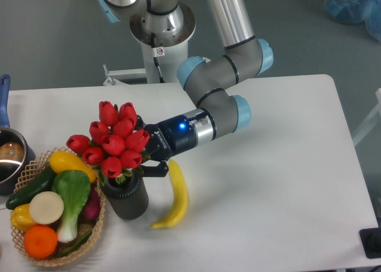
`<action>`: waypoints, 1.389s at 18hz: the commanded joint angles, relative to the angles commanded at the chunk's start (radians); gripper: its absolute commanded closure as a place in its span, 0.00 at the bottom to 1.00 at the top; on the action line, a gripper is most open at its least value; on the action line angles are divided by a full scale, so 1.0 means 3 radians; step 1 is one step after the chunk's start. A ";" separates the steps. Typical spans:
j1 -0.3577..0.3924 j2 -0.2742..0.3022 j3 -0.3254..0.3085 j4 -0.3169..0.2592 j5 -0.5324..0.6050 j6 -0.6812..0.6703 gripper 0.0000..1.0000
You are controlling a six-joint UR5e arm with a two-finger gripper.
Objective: Insert the flowers into the vase
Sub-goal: 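Push the tulip bunch further down into the vase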
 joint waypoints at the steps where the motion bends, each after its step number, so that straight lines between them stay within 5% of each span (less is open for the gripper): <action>1: 0.0000 -0.0005 0.0005 0.0000 0.0010 0.0000 0.62; 25: 0.0010 -0.0159 -0.0020 0.0005 0.0036 0.0179 0.58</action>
